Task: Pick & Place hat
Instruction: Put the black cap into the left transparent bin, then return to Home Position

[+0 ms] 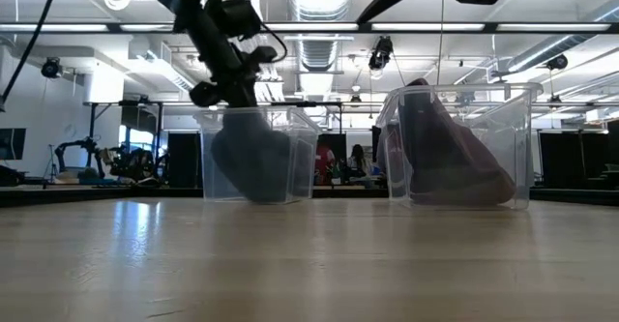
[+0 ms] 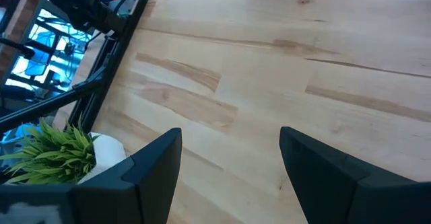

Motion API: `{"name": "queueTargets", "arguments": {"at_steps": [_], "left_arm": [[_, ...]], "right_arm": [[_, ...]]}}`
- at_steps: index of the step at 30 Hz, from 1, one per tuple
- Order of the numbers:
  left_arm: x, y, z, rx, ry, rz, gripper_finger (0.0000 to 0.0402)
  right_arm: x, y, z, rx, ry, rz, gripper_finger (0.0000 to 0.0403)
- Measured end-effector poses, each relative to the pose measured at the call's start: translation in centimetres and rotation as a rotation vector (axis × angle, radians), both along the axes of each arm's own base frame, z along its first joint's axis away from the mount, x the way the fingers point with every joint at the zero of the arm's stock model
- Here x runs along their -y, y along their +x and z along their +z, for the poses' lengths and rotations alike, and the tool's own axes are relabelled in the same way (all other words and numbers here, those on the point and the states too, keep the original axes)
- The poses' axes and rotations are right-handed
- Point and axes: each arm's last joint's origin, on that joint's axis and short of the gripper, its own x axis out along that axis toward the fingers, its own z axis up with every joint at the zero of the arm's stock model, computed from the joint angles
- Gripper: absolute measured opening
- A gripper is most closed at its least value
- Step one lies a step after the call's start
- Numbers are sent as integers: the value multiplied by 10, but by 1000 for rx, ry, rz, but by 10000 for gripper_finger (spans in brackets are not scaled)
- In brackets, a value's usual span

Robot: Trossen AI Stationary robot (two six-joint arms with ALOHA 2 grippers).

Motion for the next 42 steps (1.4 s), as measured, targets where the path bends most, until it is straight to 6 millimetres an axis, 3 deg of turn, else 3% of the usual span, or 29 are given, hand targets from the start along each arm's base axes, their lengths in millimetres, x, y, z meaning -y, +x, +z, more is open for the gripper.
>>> {"name": "queueTargets", "arguments": {"at_steps": [8, 16, 25, 31, 39, 42], "left_arm": [[11, -20, 33, 48, 148, 15, 72], [20, -30, 39, 27, 128, 7, 134], [51, -71, 91, 185, 317, 28, 141], [89, -105, 114, 278, 348, -42, 142], [121, -139, 123, 399, 304, -56, 142], [129, -140, 120, 506, 295, -189, 142]], "right_arm": [[0, 0, -2, -10, -6, 6, 247], [0, -1, -3, -15, -11, 10, 247], [-4, -3, -2, -27, -36, 50, 247], [-4, -3, -3, -85, -136, 150, 247], [0, -6, 17, -68, -182, 214, 247], [5, -6, 31, -41, -192, 284, 247]]}}
